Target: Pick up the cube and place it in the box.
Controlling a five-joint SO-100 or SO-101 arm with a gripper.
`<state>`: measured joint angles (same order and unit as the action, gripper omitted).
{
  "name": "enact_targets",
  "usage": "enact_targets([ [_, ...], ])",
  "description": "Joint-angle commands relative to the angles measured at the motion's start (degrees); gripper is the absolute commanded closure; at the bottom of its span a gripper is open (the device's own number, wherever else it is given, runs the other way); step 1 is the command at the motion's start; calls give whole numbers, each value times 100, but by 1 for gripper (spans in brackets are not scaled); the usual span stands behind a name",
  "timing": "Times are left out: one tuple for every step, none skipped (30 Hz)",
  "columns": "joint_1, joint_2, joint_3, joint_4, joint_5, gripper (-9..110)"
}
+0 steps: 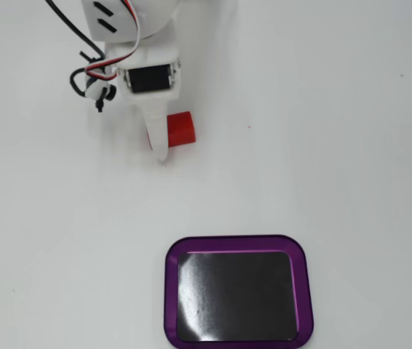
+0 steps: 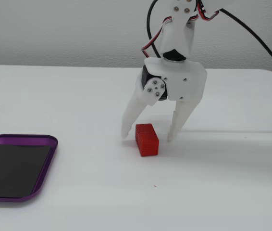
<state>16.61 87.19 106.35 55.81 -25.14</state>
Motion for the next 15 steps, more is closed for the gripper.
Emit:
enact_targets([
  [-149, 53, -53, -9, 35, 81],
  [-255, 53, -44, -9, 53, 83],
  [-343, 53, -26, -35, 141, 85],
  [-431, 53, -18, -44, 246, 86],
  [-501, 53, -18, -44, 325, 88],
  [-563, 53, -26, -44, 387, 89],
  [-606, 53, -35, -44, 396, 90],
  [-650, 53, -44, -44, 396, 91],
  [-712, 53, -53, -44, 396, 92],
  [-756, 53, -53, -35, 396, 93],
  [-782, 53, -53, 0, 396, 94],
  [-782, 53, -53, 9, 396, 96],
  [-782, 53, -53, 26, 396, 99],
  [-782, 53, -53, 26, 396, 102],
  [-765, 62, -62, 26, 396, 102],
])
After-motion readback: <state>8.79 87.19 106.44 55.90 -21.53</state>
